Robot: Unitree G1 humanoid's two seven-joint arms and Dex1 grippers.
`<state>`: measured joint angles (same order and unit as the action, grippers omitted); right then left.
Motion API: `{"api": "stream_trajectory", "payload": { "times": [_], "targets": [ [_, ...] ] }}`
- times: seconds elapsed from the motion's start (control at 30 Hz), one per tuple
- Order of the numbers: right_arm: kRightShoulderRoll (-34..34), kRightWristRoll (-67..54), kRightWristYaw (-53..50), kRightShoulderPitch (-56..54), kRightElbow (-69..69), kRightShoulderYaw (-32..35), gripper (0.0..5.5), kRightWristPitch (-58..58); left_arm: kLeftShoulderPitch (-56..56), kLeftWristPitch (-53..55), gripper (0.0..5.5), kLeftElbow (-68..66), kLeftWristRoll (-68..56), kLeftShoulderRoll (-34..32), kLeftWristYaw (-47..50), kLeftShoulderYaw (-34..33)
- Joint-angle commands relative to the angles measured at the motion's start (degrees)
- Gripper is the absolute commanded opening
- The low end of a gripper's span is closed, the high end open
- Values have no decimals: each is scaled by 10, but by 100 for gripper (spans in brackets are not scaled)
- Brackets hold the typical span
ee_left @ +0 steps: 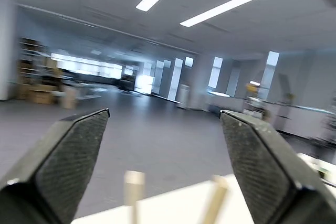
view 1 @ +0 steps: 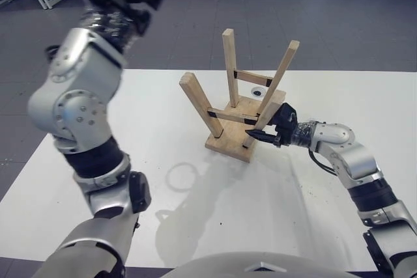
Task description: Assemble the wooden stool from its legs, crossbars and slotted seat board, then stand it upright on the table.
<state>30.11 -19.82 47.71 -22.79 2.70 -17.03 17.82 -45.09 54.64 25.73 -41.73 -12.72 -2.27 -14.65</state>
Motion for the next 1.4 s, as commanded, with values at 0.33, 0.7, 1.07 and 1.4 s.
{"api": "stream_trajectory", "payload": {
  "times": [0.33, 0.7, 1.07, 1.4],
  "targets": [
    [24, 67, -20, 37, 69, -40, 203, 79, 169, -15, 249, -55, 134, 145, 101, 213],
    [29, 63, -16, 44, 55, -41, 203, 82, 226, 21, 249, -107, 222, 37, 5, 347],
    [46, 99, 31, 9, 70, -127, 203, 145, 273, 16, 249, -104, 275, 27, -31, 421],
    [37, 72, -5, 18, 83, -89, 203, 141, 45, -80, 249, -59, 113, 200, 68, 97]
  ]
}}
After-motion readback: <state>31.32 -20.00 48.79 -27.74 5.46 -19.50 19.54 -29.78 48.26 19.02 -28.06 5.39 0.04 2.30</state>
